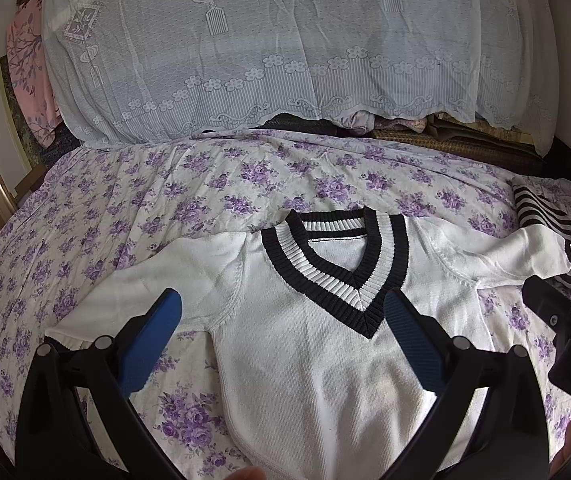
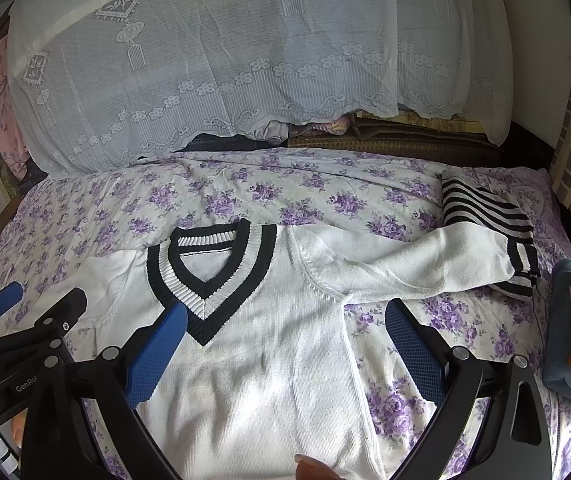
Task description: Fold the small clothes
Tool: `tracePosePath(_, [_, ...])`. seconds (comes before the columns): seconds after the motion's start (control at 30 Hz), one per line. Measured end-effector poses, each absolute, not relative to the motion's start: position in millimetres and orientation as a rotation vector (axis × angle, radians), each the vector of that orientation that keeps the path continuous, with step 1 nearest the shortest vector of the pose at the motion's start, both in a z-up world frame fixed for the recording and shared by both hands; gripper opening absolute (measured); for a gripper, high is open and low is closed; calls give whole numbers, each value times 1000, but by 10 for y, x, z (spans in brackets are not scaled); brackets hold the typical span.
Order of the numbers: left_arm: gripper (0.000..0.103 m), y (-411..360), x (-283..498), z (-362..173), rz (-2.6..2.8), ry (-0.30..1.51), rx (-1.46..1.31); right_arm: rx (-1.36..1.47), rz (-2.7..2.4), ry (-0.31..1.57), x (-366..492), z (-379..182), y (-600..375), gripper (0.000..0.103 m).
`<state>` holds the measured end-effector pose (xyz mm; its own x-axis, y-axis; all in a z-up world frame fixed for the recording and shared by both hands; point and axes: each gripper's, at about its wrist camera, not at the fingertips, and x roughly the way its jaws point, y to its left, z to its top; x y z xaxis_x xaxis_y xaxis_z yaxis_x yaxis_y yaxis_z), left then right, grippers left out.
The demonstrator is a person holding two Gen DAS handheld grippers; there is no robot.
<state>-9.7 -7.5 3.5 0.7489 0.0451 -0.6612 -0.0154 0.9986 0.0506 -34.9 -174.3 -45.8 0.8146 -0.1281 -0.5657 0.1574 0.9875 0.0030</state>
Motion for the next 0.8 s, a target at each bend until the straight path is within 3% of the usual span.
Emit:
tracePosePath(0.47, [99, -31, -9, -134, 32, 754, 26, 79, -136, 628, -212, -571, -1829, 100])
tracePosePath(0.8, [99, -304, 360, -840, -15, 862, 53, 206, -230, 820, 314, -1443, -2619, 100])
